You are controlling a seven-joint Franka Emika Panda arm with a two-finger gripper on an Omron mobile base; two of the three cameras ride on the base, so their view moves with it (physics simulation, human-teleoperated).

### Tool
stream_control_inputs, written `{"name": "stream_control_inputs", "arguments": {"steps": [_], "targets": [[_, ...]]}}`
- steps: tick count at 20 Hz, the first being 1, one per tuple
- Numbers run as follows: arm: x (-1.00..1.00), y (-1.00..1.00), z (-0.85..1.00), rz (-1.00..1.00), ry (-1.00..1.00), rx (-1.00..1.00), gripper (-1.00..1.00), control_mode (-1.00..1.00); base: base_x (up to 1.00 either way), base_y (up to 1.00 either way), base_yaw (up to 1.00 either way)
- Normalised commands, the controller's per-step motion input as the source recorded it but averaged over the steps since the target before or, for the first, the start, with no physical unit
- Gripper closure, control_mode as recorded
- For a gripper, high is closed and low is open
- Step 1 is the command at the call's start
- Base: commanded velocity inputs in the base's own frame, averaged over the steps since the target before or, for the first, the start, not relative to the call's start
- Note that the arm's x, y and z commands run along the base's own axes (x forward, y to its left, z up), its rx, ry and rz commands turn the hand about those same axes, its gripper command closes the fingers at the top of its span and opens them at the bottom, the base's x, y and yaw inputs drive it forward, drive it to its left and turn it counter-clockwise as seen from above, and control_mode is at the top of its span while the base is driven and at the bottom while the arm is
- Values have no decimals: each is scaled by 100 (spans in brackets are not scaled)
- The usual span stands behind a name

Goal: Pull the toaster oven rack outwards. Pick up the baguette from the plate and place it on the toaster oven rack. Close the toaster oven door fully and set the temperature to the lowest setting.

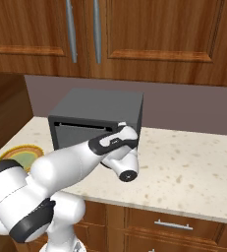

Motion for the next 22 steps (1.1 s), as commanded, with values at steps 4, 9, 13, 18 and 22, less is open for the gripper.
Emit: {"name": "stream_control_inputs", "arguments": {"steps": [4,9,13,18,22], "targets": [[3,-13,0,0,3,11,-100,-100,0,0,0],[2,0,0,0,12,1,-100,-100,0,0,0],[0,18,0,0,14,1,-100,-100,0,0,0],[0,0,0,0,1,5,-100,-100,0,0,0],[0,0,-6,0,0,21,-100,-100,0,0,0]]}}
